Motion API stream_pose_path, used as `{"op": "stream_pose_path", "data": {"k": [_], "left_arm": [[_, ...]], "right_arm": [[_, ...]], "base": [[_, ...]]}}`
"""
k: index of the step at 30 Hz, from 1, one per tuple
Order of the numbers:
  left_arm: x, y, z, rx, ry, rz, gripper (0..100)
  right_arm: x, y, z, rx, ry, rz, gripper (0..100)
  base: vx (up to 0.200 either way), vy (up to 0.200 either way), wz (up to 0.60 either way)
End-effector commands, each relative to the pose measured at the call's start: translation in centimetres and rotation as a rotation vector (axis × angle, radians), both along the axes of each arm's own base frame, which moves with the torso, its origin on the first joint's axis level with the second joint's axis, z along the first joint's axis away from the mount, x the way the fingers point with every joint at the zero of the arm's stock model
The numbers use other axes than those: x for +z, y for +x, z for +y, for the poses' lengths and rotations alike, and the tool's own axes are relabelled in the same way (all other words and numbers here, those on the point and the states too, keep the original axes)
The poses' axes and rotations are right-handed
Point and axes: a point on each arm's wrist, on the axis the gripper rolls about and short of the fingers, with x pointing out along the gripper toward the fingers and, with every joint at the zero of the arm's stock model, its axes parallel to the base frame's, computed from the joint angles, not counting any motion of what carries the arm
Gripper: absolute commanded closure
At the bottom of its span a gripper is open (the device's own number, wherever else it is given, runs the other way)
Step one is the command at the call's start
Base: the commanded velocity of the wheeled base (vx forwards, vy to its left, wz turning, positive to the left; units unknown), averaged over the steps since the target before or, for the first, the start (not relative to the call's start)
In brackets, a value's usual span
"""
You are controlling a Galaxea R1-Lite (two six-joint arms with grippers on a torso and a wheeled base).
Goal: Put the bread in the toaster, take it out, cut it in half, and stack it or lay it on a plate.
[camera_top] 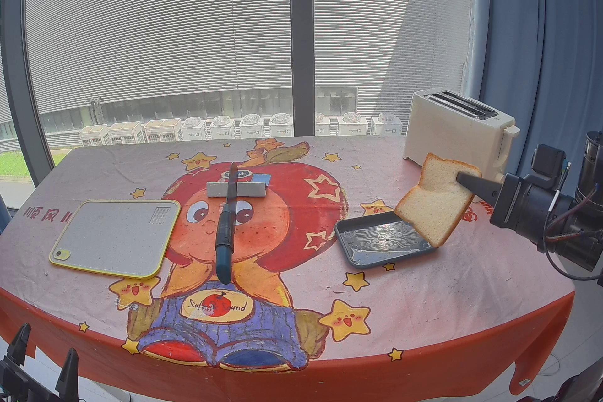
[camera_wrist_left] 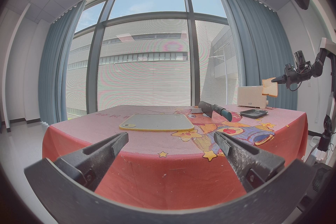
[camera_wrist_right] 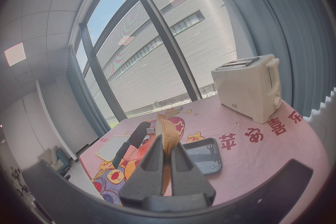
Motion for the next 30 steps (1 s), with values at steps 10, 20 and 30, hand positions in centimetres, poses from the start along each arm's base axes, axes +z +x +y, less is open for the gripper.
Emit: {"op": "stream_pose_path", "data": {"k": [10, 20, 30], "left_arm": [[-0.5, 0.0, 0.0, 0.001, 0.000, 0.001, 0], [-0.5, 0.0, 0.0, 0.000, 0.000, 0.001, 0], [-0.5, 0.0, 0.0, 0.001, 0.000, 0.001, 0]], "right_arm": [[-2.1, 3.8, 2.3, -0.034, 0.103, 0.064, 100], [-2.8, 4.9, 2.8, -0.064, 0.151, 0.043, 100], [-3.6, 5.4, 3.1, -0.071, 0.138, 0.065, 100]], "base": [[0.000, 0.000, 0.00], [0.000, 0.000, 0.00], [0.000, 0.000, 0.00]]}}
